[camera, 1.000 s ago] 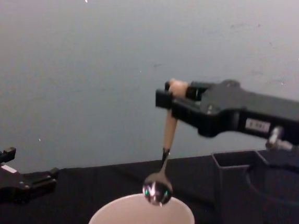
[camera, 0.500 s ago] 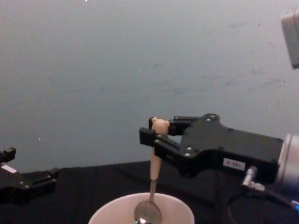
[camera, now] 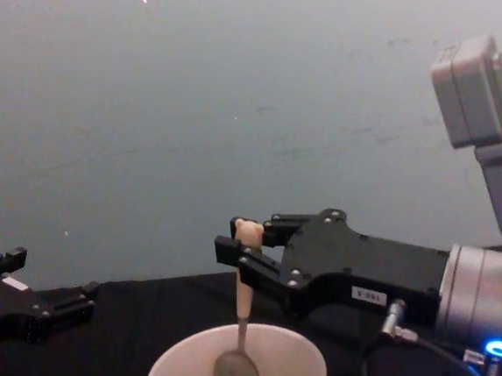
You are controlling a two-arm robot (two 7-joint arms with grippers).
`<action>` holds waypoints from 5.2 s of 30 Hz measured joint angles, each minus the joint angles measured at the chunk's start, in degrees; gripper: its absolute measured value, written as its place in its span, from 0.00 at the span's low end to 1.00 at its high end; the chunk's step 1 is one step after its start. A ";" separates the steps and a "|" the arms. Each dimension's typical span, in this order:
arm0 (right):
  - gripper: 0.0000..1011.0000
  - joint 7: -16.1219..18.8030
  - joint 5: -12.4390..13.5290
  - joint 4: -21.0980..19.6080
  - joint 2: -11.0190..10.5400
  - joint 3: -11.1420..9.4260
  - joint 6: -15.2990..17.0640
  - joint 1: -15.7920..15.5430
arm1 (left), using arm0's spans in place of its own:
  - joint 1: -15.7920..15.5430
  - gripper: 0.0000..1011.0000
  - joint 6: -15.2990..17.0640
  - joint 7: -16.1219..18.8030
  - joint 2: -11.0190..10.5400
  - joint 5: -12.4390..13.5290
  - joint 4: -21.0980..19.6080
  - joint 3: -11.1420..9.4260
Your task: Pick up the stirring spoon with one hand, stir inside the cup, then place it back in its original position.
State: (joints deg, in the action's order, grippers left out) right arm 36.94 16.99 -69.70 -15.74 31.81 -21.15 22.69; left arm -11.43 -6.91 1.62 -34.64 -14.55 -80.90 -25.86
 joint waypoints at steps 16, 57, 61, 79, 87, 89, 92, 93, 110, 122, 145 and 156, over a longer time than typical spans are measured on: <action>0.21 -0.22 0.07 -4.21 -3.07 -1.81 0.98 -2.93 | 0.00 0.99 0.00 0.00 0.00 0.00 0.00 0.00; 0.21 -4.96 -2.53 0.49 2.14 -0.79 4.39 0.18 | 0.00 0.99 0.00 0.00 0.00 0.01 0.00 0.00; 0.21 -4.86 -2.49 -0.23 1.68 -1.29 4.87 -0.41 | 0.00 0.99 0.00 0.00 0.00 0.00 0.00 0.00; 0.21 -2.55 0.25 -6.69 -2.09 -2.56 6.27 -4.36 | 0.00 0.99 0.00 0.00 0.00 0.01 0.00 0.00; 0.21 -0.74 1.26 -9.16 -3.99 -1.71 6.58 -5.79 | 0.00 0.99 0.00 0.00 0.00 0.00 0.00 0.00; 0.21 -0.41 1.48 -9.53 -4.09 -1.43 6.63 -5.96 | 0.00 0.99 0.00 0.00 0.00 0.00 0.00 0.00; 0.21 -0.05 1.72 -9.82 -4.08 -0.99 6.66 -6.06 | 0.00 0.99 0.00 0.00 0.00 0.00 0.00 0.00; 0.21 0.08 1.73 -9.86 -3.93 -0.58 6.67 -6.04 | 0.00 0.99 0.00 0.00 0.00 0.01 0.00 0.00; 0.21 -3.01 -0.26 -4.16 0.96 0.90 5.92 -1.81 | 0.00 0.99 0.00 0.00 0.00 0.00 0.00 0.00; 0.21 -3.77 -0.72 -3.79 0.10 -0.82 6.02 -1.90 | 0.00 0.99 0.00 0.00 0.00 0.00 0.00 0.00; 0.21 0.28 2.22 -11.70 -5.37 -0.79 7.08 -7.15 | 0.00 0.99 0.00 0.00 0.00 0.00 0.00 0.00; 0.21 -0.04 2.34 -11.17 -3.63 1.01 7.31 -6.33 | 0.00 0.99 0.00 0.00 0.00 0.00 0.00 0.00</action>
State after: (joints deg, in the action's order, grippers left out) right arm 36.91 19.34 -80.87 -19.36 32.83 -13.84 16.36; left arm -11.43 -6.91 1.62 -34.65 -14.55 -80.90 -25.86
